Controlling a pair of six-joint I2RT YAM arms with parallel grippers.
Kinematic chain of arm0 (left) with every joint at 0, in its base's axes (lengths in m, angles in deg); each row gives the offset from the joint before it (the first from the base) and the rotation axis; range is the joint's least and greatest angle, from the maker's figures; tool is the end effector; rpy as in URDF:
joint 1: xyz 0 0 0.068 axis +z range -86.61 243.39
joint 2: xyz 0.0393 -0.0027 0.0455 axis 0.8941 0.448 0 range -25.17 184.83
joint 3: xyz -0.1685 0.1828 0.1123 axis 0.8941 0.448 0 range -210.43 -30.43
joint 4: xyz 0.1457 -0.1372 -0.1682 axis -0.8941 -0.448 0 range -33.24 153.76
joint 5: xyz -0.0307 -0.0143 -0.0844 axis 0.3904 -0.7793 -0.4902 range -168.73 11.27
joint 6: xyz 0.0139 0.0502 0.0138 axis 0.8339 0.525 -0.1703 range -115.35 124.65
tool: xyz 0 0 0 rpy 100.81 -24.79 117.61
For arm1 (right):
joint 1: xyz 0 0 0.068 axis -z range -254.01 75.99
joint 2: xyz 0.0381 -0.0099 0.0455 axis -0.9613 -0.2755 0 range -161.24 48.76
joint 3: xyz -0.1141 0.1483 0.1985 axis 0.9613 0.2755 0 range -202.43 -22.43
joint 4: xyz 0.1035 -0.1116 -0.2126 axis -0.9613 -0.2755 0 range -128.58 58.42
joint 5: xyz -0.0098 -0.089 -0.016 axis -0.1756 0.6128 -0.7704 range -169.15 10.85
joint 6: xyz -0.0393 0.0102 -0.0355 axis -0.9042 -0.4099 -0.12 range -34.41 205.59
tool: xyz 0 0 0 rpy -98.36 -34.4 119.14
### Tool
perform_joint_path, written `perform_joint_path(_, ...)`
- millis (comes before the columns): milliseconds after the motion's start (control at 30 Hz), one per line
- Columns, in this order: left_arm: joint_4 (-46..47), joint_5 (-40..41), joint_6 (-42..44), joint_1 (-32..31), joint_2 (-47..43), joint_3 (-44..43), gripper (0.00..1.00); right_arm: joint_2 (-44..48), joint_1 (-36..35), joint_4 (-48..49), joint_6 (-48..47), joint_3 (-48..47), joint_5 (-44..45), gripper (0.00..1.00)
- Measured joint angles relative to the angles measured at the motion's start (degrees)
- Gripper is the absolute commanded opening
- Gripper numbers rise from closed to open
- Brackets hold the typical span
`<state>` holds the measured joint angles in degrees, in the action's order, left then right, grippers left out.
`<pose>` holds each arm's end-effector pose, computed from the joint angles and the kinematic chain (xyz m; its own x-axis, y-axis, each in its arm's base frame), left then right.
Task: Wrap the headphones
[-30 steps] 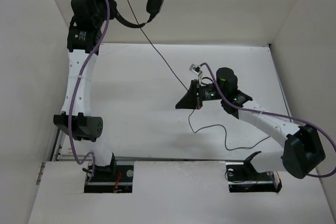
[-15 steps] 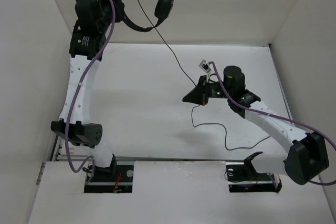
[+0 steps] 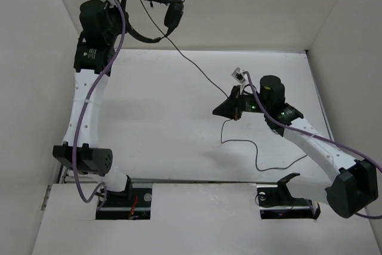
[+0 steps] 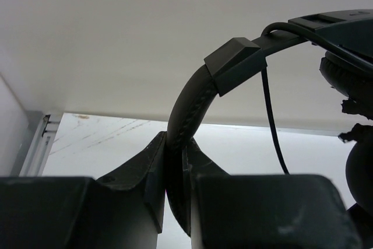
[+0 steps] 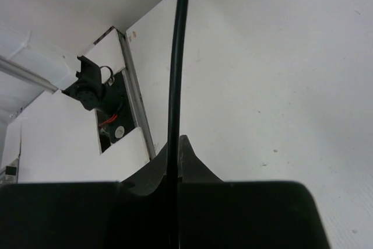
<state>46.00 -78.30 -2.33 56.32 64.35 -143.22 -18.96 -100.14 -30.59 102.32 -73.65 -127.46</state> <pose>0.3258 -0.0400 0.5400 0.0806 -0.1324 -0.9879 0.1262 0.9845 -0.1216 0.2272 0.1410 0.3196 -0.5002 -0.0320 -0.8653 -0.8300 0.3024 0.4686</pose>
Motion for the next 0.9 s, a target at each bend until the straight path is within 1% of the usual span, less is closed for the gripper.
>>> perform_joint_path(133,0.72,3.08,2.25,-1.55,0.37,2.95,0.0,0.0,-1.75,-5.77,-5.86,-2.84,1.31,0.0)
perform_joint_path(267,2.54,6.49,5.11,-3.89,0.61,6.4,0.0,-0.48,-3.23,-13.29,-14.82,-9.7,5.25,0.0)
perform_joint_path(367,4.2,8.92,7.26,-5.75,0.59,10.27,0.0,-1.42,-3.58,-18.47,-23.04,-17.29,10.62,0.0)
perform_joint_path(467,5.03,10.56,9.16,-7.54,0.57,15.02,0.0,-2.49,-5.2,-22.08,-32.59,-24.28,17.86,0.0)
perform_joint_path(700,5.11,12.04,12.59,-11.98,0.11,26.71,0.0,-5.38,-8.13,-24.63,-51.41,-35.23,33.9,0.0)
perform_joint_path(800,4.17,12.07,13.05,-13.25,-0.02,27.93,0.0,-5.86,-10.05,-25.75,-57.09,-36.85,37.57,0.0)
perform_joint_path(900,4.17,12.07,13.09,-13.25,-0.04,26.71,0.0,-5.9,-13.29,-28.04,-60.67,-36.61,38.49,0.0)
